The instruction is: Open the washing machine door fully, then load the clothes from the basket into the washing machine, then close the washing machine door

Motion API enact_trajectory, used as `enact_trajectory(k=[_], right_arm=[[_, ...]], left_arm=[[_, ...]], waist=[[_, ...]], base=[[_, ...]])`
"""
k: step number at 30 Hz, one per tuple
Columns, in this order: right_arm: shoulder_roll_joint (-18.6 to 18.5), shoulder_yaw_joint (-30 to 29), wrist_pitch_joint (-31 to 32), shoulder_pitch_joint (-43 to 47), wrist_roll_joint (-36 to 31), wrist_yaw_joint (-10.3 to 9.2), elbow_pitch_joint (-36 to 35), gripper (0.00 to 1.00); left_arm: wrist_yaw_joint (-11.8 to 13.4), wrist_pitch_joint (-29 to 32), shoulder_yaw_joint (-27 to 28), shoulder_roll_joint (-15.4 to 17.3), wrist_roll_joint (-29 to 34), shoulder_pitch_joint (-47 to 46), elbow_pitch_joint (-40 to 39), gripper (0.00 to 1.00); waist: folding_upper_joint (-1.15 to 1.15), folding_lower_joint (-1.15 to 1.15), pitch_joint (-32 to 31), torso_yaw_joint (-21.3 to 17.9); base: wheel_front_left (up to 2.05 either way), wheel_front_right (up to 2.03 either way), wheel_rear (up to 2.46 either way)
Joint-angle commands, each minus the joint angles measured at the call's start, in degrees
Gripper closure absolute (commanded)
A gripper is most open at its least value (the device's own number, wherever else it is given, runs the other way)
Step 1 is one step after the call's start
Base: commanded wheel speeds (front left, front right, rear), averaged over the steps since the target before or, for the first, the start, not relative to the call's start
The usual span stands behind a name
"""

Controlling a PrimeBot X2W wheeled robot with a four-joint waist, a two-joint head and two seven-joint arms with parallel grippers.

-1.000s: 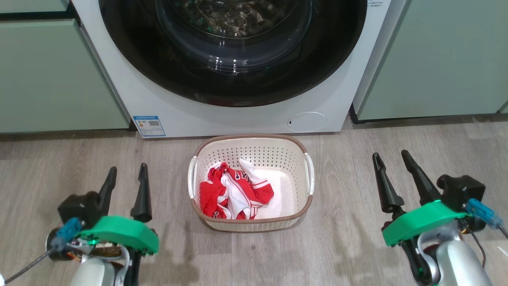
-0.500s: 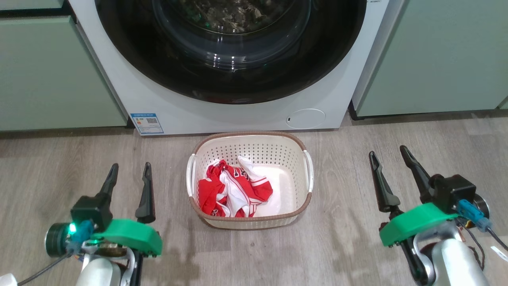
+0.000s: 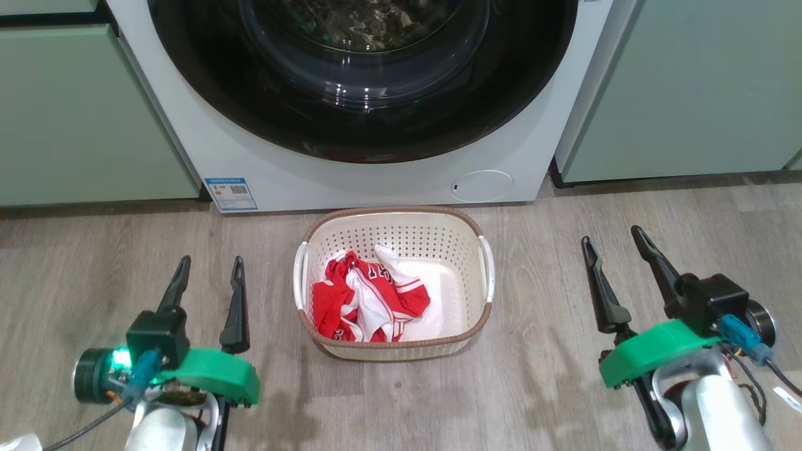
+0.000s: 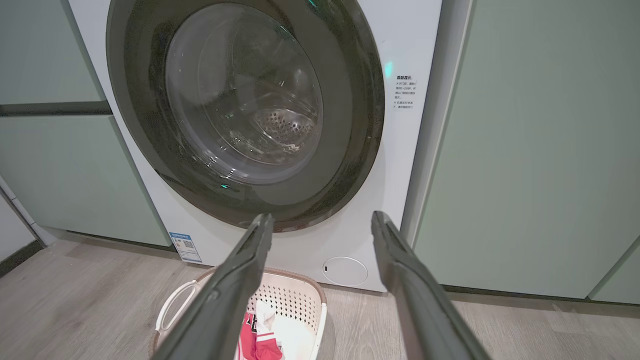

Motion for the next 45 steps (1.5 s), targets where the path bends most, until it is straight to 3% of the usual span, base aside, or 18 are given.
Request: enact_trajectory(k=[1, 30, 45], right_arm=[[0.14, 1.02, -0.7, -1.58, 0.31, 0.0, -1.97, 0.0], [0.15, 0.74, -1.37, -1.89, 0.78, 0.0, -1.15, 0.0], [0.15, 0.27, -1.61, -1.81, 1.15, 0.0, -1.35, 0.0]], left_arm=[[0.38, -0.35, 2.16, 0.97, -0.2, -1.61, -1.69, 0.0], [1.1, 0.1, 1.11, 1.93, -1.08, -1.6, -1.69, 0.0], [1.51, -0.14, 0.23, 2.89, -0.61, -1.93, -1.35, 0.0]], waist=[[0.0, 0.0, 0.04, 0.02], [0.0, 0.0, 0.04, -0.08], [0.0, 0.0, 0.33, -0.73]], base=[[0.0, 0.0, 0.0], [0.0, 0.0, 0.0], [0.83, 0.83, -1.65]])
